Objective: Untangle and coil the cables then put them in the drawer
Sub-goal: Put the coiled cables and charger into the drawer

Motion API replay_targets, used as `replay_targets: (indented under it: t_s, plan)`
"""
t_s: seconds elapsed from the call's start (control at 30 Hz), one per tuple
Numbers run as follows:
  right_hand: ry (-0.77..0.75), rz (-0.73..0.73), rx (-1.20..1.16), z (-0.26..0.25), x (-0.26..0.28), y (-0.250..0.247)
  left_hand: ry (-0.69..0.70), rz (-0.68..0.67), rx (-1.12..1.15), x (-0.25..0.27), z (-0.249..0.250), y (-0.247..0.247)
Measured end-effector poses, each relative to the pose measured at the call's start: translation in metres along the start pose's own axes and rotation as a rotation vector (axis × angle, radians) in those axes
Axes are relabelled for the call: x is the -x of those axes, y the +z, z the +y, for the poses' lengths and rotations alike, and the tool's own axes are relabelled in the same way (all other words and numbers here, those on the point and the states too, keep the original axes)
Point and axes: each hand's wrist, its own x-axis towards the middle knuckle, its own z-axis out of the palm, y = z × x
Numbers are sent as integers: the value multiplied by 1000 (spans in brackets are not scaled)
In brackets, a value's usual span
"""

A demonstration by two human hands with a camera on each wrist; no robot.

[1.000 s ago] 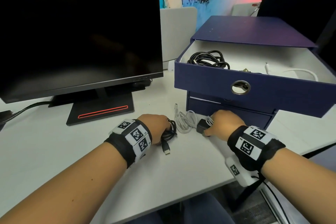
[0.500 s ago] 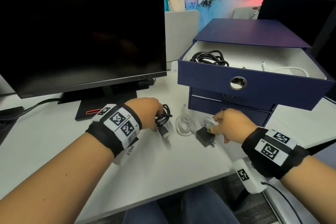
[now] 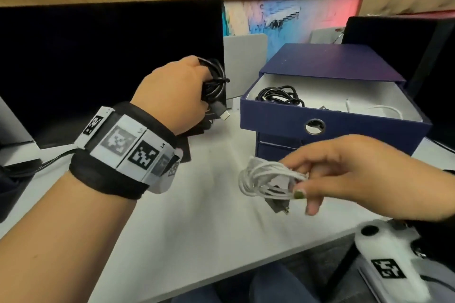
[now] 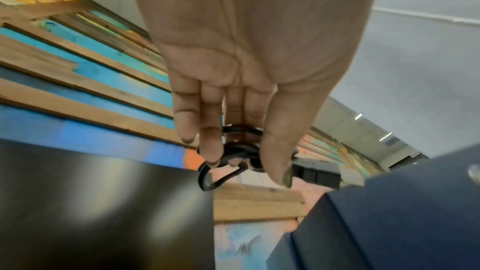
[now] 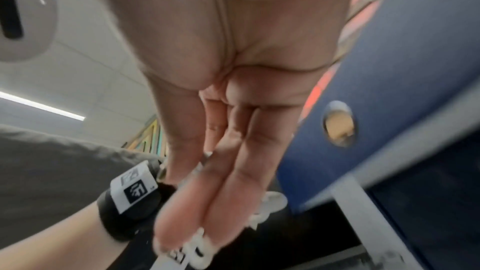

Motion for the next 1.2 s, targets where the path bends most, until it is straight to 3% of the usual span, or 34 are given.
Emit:
replay_targets:
  t_s: [0.07,0.17,0.33,0.5,0.7,0.97,1.07,1.2]
  plan:
    - [-84,121,-19,-6,10,-25,53,82,71,-9,12,-15]
    - [-142,314,-9,-10,21,-64,152,99,174,-27,30,-27]
    - [-48,387,76,-7,27,-126,336,-74,151,-66,65,-30]
    - [82,302,151,21,13,-160,412,-294,101,-101,86,-20]
    - [194,181,281,43,-19,-171,441,-415,108,-128,99,-9]
    - [276,180,477,58,-37,-172,523,-455,125,-141,114,-7]
    - [274,223,640,58,-35,-167,563,-440,70,-143,121,-3]
    - [237,318,651,58,-35,-160,566,-410,-45,-145,125,3]
